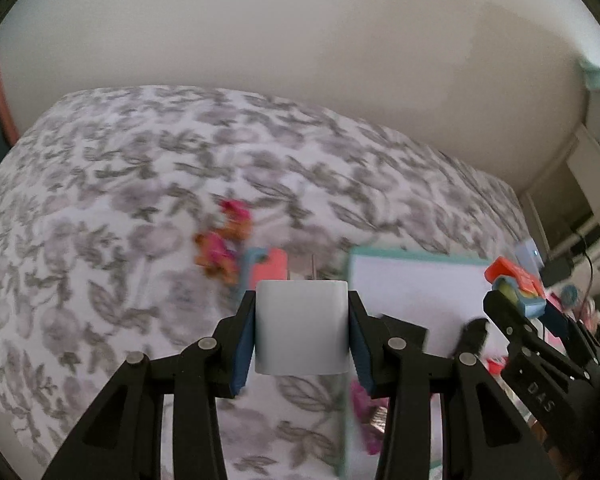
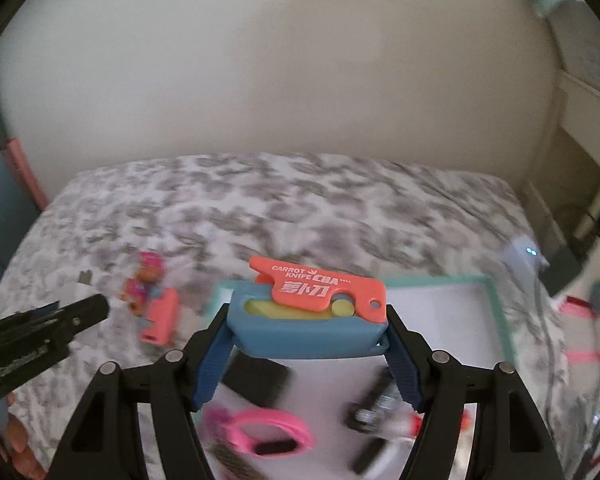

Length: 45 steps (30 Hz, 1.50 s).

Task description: Organize rigid objects

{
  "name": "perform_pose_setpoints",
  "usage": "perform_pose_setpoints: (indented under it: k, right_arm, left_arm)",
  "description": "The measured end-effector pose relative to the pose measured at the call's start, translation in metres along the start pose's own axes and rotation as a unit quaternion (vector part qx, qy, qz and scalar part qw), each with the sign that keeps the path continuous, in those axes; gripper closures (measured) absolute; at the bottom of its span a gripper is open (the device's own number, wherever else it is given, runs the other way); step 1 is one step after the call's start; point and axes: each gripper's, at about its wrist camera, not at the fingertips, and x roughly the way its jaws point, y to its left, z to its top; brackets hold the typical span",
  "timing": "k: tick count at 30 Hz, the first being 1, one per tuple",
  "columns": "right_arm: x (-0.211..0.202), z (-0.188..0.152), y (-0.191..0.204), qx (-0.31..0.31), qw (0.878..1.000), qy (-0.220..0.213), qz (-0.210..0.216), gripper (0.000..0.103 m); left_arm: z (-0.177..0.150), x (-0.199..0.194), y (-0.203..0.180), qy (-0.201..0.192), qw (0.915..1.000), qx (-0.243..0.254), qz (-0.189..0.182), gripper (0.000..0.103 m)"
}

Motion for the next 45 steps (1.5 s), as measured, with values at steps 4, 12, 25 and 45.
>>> perform_pose_setpoints:
  k: [4, 12, 25, 45]
  right_arm:
    - [0.001, -0.011, -0.034, 0.029, 0.999, 0.014, -0.039, 0.03]
    - [0.005, -0.029, -0.088, 0.112, 0.988, 0.047, -0.098, 0.03]
    - [0.026, -0.047, -0.108, 0.14, 0.98, 0.094, -0.11, 0.03]
    - [0.042, -0.055, -0.106, 0.134, 0.977, 0.131, -0.105, 0.03]
  left_arm:
    - [-0.008, 0.014, -0.029, 0.016, 0.9995, 0.027, -0.007, 0.059]
    - [-0.02, 0.028, -0.078, 0.022, 0.9962, 0.081, -0.023, 0.059]
    - [-0.034, 0.047, -0.108, 0.043, 0.99, 0.129, -0.036, 0.059]
    - [-0.038, 0.05, -0.113, 0.059, 0.9869, 0.145, -0.039, 0.046]
